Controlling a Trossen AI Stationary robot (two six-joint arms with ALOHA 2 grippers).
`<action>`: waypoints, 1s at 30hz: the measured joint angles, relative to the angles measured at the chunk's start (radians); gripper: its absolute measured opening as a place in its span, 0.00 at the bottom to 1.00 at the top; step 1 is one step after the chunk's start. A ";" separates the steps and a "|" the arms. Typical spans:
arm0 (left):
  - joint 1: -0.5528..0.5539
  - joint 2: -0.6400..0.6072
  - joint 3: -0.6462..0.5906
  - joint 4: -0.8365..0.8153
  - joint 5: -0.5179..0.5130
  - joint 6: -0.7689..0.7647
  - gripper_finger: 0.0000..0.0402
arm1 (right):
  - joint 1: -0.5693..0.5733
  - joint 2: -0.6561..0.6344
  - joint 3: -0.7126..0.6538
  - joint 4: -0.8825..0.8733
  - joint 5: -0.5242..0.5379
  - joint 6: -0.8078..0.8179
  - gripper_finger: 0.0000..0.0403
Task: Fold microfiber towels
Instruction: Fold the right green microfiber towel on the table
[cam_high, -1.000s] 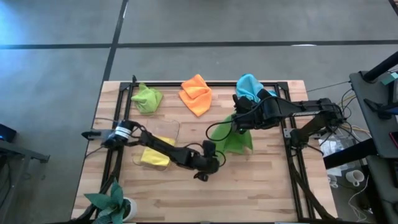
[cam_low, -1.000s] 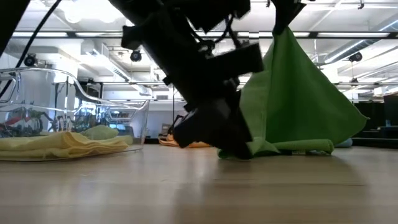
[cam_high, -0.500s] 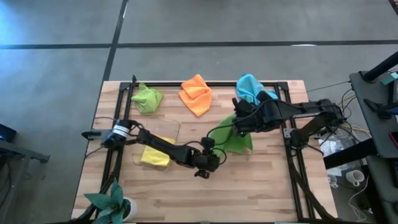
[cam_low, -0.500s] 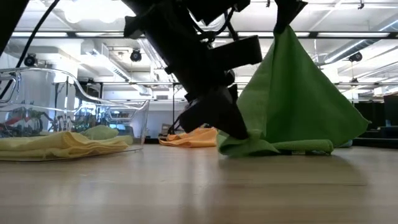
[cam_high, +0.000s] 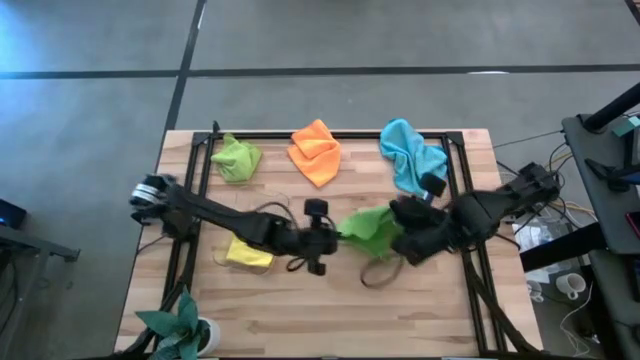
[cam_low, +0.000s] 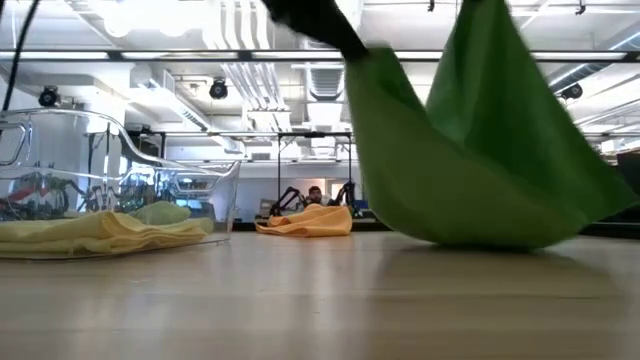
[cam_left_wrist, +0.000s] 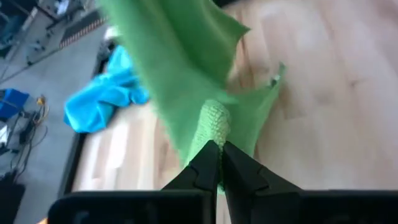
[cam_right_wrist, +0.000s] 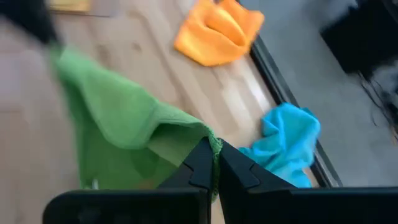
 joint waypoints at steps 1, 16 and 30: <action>-0.007 -0.032 0.000 -0.010 0.000 0.001 0.00 | 0.032 -0.006 0.010 0.001 0.000 0.000 0.02; -0.132 -0.343 -0.056 -0.126 0.045 -0.007 0.00 | 0.334 -0.077 0.174 -0.003 -0.050 0.134 0.02; 0.204 -0.263 -0.493 0.303 0.144 -0.052 0.00 | -0.028 -0.239 -0.625 0.008 -0.051 0.268 0.02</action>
